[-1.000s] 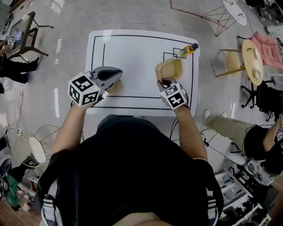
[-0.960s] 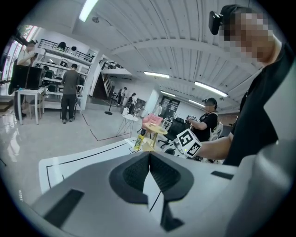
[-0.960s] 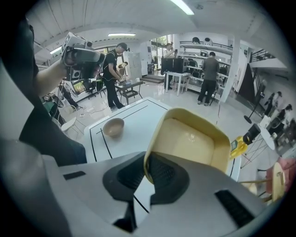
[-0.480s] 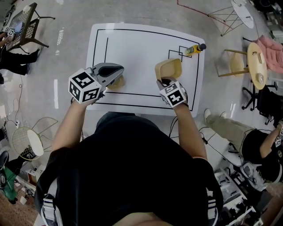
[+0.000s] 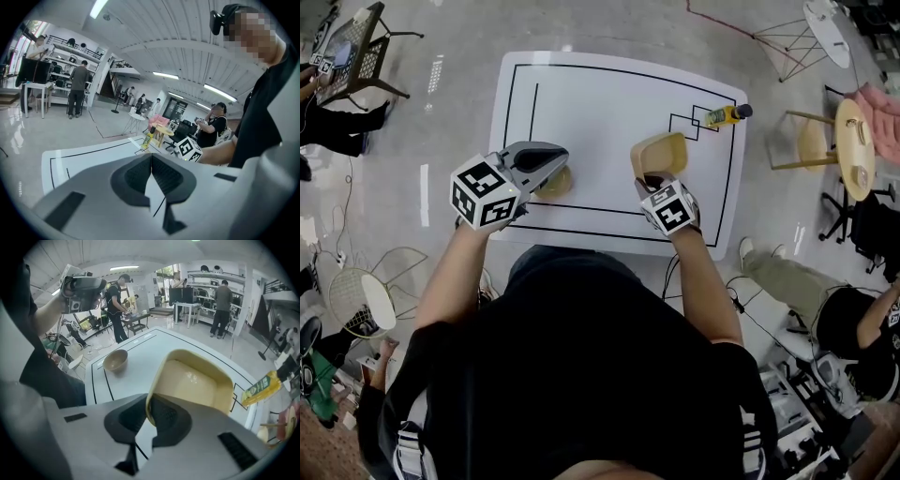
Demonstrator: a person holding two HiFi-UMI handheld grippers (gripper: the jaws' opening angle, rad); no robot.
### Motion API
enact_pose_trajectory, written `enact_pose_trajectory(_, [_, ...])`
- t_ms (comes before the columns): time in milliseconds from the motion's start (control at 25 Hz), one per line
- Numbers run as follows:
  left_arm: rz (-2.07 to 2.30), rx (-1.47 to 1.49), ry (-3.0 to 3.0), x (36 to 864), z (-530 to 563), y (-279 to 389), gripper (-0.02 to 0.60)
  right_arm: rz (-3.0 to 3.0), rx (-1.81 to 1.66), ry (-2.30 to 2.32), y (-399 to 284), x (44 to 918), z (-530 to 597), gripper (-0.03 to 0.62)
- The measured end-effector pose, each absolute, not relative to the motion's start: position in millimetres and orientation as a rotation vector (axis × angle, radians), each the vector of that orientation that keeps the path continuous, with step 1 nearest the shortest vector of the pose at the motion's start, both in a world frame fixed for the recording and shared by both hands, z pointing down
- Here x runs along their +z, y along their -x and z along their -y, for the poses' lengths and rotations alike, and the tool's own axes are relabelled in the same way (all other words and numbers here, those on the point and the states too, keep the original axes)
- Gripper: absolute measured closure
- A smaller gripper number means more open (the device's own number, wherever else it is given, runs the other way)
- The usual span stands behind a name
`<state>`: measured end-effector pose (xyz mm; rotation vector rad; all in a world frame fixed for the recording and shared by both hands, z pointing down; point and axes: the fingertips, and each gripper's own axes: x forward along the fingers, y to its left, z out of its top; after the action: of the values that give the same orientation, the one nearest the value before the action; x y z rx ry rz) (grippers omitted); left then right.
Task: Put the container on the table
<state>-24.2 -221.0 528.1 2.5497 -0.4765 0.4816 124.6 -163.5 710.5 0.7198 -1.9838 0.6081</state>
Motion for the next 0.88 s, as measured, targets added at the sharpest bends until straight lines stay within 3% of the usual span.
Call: enact_pose_trajectory(880, [0.511,0.488,-2.499,544,231,48,0.574,1.92,0.63,-0.637,-107,752,166,0.579])
